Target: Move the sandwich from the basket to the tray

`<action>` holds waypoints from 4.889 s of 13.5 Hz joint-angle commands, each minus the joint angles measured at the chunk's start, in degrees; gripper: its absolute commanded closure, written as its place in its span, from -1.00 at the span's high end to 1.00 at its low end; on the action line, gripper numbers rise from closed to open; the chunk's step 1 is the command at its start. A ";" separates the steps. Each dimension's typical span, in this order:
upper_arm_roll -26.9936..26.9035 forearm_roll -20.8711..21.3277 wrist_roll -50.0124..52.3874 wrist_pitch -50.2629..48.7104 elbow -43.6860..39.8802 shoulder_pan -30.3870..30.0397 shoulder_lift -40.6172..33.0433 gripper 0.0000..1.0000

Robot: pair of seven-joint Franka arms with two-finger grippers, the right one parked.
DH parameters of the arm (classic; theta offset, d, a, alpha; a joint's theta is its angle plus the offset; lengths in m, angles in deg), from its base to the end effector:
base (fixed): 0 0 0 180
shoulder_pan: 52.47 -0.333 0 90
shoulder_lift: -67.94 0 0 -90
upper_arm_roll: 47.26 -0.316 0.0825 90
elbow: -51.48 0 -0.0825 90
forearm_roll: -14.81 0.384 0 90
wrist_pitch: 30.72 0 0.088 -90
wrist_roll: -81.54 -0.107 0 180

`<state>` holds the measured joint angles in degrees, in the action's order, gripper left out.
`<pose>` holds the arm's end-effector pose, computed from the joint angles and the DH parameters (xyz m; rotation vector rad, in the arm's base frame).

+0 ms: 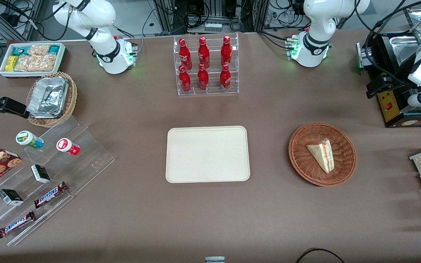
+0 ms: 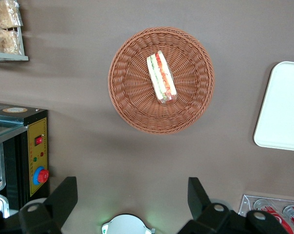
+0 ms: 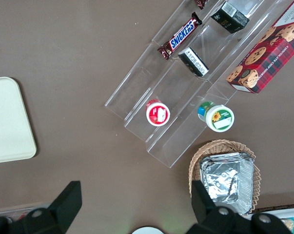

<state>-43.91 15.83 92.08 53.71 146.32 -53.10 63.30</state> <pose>0.5172 -0.0238 0.6204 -3.0966 -0.2136 0.1516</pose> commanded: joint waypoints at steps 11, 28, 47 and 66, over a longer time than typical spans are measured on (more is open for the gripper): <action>-0.45 1.17 12.55 20.75 14.66 0.63 2.70 1.00; 2.01 2.31 23.03 40.80 22.58 1.51 17.64 1.00; 1.92 2.49 30.42 47.23 23.20 1.33 24.50 -1.00; 2.28 1.79 32.71 24.20 -8.33 31.90 33.17 -1.00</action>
<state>-40.78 17.53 124.74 78.86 145.12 -24.51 90.33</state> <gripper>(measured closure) 0.850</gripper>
